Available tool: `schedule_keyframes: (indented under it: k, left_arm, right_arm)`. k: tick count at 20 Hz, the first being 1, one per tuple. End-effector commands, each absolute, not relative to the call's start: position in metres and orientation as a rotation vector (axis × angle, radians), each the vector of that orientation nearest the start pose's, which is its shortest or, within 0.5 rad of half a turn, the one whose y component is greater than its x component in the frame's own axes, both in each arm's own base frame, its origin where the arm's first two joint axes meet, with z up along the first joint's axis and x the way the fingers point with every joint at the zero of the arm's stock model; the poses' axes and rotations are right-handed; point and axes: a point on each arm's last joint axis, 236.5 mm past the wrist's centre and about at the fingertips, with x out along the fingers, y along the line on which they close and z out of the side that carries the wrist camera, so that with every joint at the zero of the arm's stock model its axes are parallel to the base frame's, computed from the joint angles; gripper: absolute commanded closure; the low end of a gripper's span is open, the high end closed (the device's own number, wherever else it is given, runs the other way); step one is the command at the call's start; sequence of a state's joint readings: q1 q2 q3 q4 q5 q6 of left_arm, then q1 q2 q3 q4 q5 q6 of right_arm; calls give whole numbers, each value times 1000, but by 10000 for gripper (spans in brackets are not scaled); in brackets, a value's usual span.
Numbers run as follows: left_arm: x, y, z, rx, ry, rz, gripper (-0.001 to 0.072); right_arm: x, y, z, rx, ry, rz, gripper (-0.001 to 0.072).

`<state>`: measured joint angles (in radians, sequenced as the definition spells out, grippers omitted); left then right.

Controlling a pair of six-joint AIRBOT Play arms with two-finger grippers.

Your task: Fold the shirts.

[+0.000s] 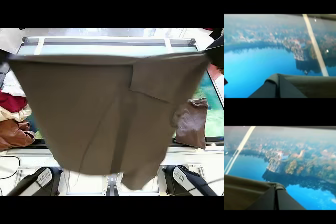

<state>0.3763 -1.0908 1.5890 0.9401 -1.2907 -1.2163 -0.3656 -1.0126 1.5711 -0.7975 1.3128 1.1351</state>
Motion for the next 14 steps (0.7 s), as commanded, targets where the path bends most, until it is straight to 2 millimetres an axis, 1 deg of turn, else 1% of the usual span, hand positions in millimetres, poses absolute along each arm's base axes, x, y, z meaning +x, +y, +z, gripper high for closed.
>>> schedule_keyframes:
  k: [1, 3, 5, 6, 7, 8, 9, 10, 11, 13, 14]
  left_arm:
    - [474, 5, 154, -141, 862, -243, 702]
    - [513, 5, 96, -122, 904, -194, 701]
    - [545, 5, 49, -114, 912, -145, 701]
    - [557, 6, 34, -120, 901, -120, 702]
    - [568, 9, 24, -133, 879, -91, 702]
    - [577, 12, 21, -143, 849, -70, 702]
    - [585, 14, 23, -151, 818, -57, 701]
    - [587, 15, 26, -149, 802, -54, 700]
    - [587, 16, 28, -150, 801, -53, 700]
    - [578, 14, 24, -152, 846, -64, 700]
    - [567, 10, 18, -154, 900, -79, 700]
  right_arm:
    - [442, 34, 202, 254, 723, 421, 698]
    - [483, 45, 145, 249, 787, 403, 698]
    - [524, 52, 93, 280, 799, 366, 698]
    - [541, 53, 68, 297, 802, 339, 699]
    - [554, 54, 48, 313, 800, 317, 698]
    - [563, 55, 33, 331, 803, 304, 698]
    - [569, 55, 21, 335, 818, 305, 698]
    - [571, 57, 15, 335, 836, 316, 698]
    - [571, 58, 15, 329, 846, 326, 697]
    - [562, 65, 22, 317, 879, 367, 698]
    - [552, 67, 23, 285, 915, 388, 698]
